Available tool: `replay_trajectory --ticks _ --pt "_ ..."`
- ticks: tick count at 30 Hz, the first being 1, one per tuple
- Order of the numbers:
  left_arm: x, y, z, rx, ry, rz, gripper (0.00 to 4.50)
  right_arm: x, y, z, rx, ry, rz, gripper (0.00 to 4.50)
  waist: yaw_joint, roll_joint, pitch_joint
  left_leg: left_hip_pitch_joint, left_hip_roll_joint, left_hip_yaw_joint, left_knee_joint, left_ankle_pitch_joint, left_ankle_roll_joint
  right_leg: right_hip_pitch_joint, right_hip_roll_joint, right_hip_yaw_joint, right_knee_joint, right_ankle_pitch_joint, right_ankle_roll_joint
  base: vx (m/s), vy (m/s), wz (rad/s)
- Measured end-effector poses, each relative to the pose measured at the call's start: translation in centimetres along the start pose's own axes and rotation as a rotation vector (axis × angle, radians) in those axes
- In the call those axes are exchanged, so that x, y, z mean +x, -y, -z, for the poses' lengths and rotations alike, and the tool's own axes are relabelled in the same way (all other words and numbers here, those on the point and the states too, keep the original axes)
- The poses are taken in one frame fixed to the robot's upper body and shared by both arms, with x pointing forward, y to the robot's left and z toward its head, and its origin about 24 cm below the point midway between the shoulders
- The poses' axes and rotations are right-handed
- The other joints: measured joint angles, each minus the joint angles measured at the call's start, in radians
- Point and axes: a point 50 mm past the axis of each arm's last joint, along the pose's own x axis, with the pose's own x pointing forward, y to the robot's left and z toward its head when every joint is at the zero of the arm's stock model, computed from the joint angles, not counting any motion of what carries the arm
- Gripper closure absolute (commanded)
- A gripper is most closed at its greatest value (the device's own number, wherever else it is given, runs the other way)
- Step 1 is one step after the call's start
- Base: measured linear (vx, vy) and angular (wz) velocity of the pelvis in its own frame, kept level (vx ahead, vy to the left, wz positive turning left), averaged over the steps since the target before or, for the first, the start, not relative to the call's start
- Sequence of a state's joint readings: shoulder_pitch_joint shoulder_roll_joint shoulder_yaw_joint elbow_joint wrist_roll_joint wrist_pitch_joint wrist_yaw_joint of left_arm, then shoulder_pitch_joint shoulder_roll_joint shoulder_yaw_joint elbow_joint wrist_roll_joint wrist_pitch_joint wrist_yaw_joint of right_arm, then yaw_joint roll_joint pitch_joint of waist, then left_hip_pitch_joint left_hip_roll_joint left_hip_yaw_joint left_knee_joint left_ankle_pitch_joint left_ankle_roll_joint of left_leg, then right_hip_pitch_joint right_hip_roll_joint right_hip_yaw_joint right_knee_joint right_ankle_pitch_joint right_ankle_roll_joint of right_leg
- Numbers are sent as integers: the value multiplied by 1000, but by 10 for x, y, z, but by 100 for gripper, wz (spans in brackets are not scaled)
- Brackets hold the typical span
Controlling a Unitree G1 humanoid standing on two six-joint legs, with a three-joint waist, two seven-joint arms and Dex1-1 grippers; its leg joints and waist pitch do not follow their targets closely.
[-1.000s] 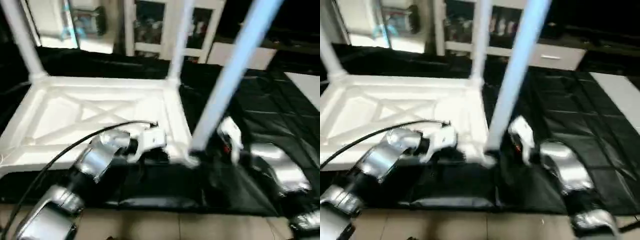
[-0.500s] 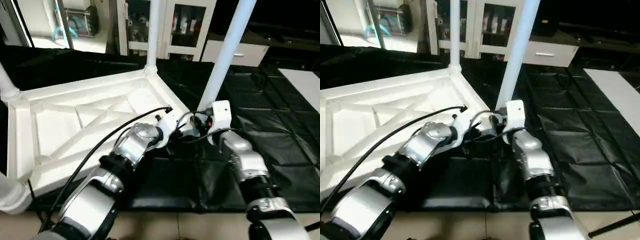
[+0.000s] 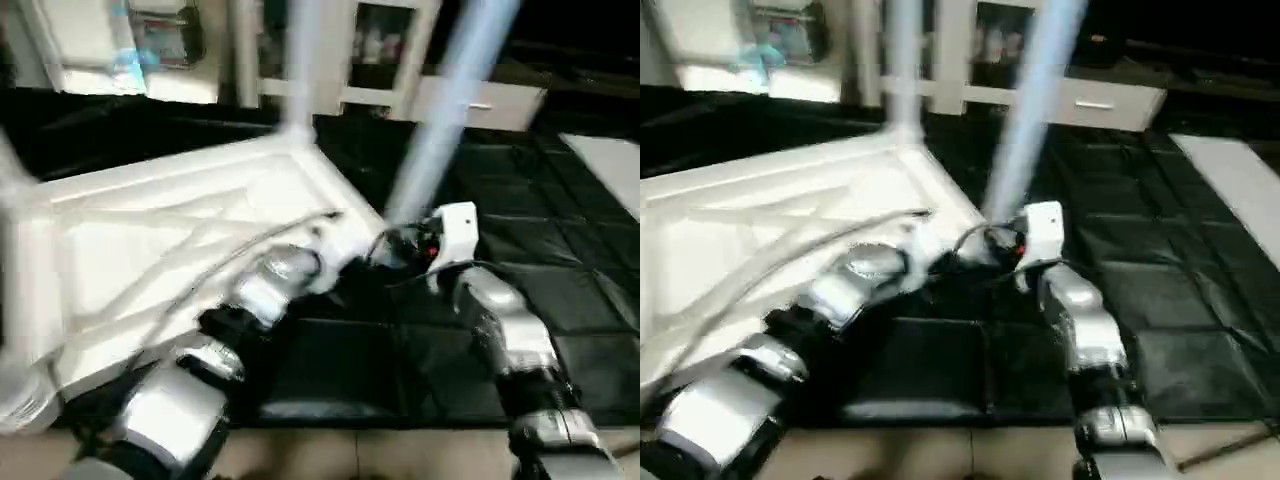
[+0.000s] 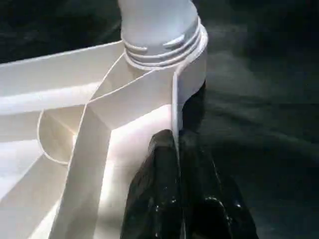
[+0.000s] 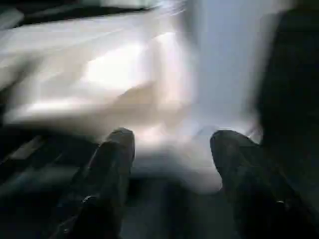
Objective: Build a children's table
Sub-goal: Rotate leg to tighten
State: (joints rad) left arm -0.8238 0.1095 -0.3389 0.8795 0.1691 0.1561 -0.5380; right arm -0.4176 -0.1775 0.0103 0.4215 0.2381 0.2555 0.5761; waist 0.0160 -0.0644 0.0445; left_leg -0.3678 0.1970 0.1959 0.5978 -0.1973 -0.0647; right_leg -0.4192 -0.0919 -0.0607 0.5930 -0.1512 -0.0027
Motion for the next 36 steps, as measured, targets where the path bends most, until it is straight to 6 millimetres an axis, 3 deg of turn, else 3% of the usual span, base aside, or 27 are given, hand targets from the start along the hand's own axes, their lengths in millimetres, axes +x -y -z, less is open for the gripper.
replay_trajectory --ticks 3,9,12,17,21,29,35,36 --pt "-3 1 1 18 22 31 450 -16 10 4 -28 -37 -41 138 15 2 1 0 1 0 0 0 0 -3 -1 -2 0 0 0 0 0 0" --pt "-16 3 10 74 38 149 450 -51 31 -22 -166 -24 -106 82 25 2 1 2 2 1 0 0 0 -1 0 -2 0 -1 0 0 0 0" --pt "-24 5 15 95 52 224 450 -68 31 -20 -202 -78 -204 51 28 3 0 3 2 1 0 0 0 1 -1 -3 0 -1 0 0 0 0" --pt "-38 12 22 143 76 374 450 -99 32 -17 -252 -231 -377 17 46 2 0 3 3 1 1 0 0 3 -1 -2 0 -4 5 0 0 0" --pt "-49 17 26 170 91 482 450 -100 33 -17 -273 -249 -389 7 49 1 -1 2 3 1 1 0 0 3 -1 -2 0 -5 6 0 0 0" --pt "-51 33 20 208 111 622 450 -88 26 -20 -293 -239 -434 7 72 1 -1 1 3 4 2 0 0 4 -2 0 0 -4 5 0 0 0" --pt "-51 37 17 216 109 652 450 -79 19 -14 -288 -261 -499 7 74 1 -1 0 3 4 2 0 0 4 -2 0 1 -6 5 0 0 0" --pt "-51 37 17 217 109 653 450 -78 19 -13 -288 -263 -499 24 74 1 -1 0 3 4 2 0 0 4 -2 0 1 -6 5 0 0 0"
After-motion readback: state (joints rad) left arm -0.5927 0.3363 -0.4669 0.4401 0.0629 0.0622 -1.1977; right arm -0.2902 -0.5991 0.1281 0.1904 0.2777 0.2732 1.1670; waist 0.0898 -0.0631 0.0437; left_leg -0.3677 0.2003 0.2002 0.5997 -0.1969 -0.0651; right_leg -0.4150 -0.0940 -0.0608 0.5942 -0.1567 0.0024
